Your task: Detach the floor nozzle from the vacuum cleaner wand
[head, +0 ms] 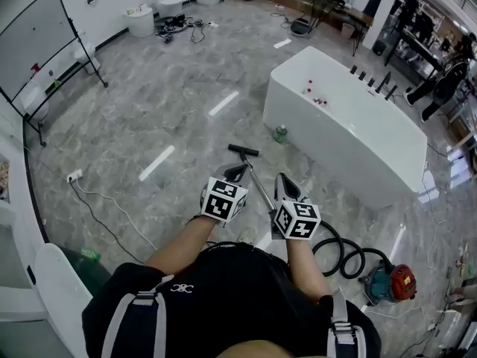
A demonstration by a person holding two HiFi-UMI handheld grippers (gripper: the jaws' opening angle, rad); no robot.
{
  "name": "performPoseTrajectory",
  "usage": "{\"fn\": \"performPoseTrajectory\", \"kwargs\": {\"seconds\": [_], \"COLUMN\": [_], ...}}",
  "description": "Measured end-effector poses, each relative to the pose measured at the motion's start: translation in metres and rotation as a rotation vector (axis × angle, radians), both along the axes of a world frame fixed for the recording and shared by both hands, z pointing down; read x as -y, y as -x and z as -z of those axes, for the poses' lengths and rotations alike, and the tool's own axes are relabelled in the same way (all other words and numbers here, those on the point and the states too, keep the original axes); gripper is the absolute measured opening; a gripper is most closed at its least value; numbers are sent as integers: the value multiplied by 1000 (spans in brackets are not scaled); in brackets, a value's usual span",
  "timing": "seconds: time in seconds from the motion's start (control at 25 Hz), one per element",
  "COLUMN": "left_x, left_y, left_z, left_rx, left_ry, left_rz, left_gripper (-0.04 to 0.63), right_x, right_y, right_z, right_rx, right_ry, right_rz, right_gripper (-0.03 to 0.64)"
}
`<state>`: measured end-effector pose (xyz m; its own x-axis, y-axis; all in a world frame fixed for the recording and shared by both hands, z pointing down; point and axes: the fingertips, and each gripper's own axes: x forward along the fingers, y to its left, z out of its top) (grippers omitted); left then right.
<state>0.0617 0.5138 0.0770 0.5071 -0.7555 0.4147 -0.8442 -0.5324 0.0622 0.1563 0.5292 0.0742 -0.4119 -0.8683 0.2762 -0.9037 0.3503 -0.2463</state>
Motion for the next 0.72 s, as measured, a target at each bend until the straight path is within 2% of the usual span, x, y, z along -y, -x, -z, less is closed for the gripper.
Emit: {"fn": "performPoseTrajectory", "kwargs": {"seconds": [0.52,0.72], "left_x": [142,161], "left_y": [-14,-12], "left_z": [-13,-38], "left_rx": [-10,-27], "left_ry": [57,129], "left_rz": [32,60], "left_gripper": [6,6], "right_x": [142,177], "right_y": [-12,-25], "right_z": [-16,-26], "right_rx": [0,65], "right_ry": [72,135], "right_rz": [42,23], "right_gripper": [14,14]}}
